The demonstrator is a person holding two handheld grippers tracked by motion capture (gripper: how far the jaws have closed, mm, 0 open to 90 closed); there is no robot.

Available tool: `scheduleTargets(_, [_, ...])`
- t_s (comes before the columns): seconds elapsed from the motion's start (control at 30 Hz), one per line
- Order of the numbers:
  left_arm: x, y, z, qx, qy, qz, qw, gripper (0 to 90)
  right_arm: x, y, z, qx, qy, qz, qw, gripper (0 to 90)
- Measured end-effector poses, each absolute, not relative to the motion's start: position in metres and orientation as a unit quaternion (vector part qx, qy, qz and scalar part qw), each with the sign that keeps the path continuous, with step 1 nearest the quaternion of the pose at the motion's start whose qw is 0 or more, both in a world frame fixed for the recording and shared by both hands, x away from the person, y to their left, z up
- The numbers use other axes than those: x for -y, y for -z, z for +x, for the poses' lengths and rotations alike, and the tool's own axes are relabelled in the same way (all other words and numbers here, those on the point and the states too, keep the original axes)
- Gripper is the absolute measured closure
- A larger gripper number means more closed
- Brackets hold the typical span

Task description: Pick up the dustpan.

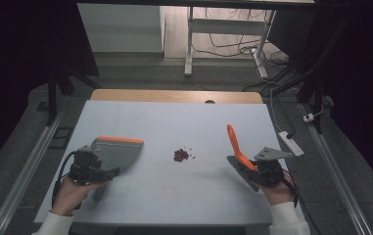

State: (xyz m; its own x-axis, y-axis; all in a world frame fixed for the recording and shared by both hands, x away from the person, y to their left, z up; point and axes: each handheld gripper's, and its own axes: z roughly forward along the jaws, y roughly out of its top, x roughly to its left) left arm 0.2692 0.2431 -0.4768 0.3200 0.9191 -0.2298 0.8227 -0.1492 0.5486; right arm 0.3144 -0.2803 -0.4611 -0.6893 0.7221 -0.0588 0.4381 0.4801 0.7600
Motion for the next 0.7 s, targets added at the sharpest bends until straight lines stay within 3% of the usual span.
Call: scheduleTargets(0.7, [-0.258,0.498,0.267,-0.608,-0.049,0.748,0.262,20.7,0.279,0.466,0.316,-0.843,-0.365,0.347,0.191,69.7])
